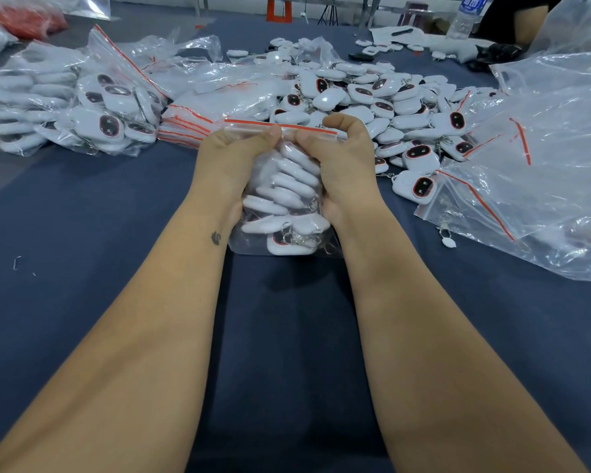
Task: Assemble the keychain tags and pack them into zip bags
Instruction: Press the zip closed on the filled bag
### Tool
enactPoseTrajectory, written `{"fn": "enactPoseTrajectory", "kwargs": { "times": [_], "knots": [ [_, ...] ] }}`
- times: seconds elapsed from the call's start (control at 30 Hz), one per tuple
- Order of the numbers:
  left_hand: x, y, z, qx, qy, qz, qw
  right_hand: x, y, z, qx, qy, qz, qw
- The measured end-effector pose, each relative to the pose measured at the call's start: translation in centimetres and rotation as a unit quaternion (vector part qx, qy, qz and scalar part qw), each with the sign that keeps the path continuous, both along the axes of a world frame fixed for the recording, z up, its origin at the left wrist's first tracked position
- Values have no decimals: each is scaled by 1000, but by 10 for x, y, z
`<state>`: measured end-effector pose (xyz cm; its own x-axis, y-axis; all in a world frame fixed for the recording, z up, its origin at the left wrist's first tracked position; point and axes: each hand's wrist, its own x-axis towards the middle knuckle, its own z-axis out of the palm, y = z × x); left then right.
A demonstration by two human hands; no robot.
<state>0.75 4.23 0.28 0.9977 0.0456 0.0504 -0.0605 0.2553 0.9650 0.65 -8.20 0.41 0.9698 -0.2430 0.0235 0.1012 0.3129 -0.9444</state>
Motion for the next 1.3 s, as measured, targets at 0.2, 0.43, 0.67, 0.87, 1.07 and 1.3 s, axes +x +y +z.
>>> {"fn": "enactPoseTrajectory", "kwargs": {
  "times": [0.2, 0.43, 0.67, 0.87, 1.07, 1.3],
  "knots": [
    [7, 0, 2, 30, 18, 69, 997, 3, 0, 4, 62, 27, 13, 998],
    [7, 1, 0, 32, 19, 52, 998, -1, -1, 2, 39, -6, -30, 999],
    [17, 0, -2, 30, 62, 81, 994, 0, -3, 5, 66, 21, -30, 997],
    [16, 1, -3, 43, 30, 77, 996, -2, -3, 3, 41, -19, -67, 997],
    [0, -1, 5, 128, 32, -3, 991, -4, -6, 4, 130, -66, -71, 987],
    [-19, 5, 4, 114, 37, 22, 993, -13, 4, 10, -109, 6, -4, 994]
  ]
}}
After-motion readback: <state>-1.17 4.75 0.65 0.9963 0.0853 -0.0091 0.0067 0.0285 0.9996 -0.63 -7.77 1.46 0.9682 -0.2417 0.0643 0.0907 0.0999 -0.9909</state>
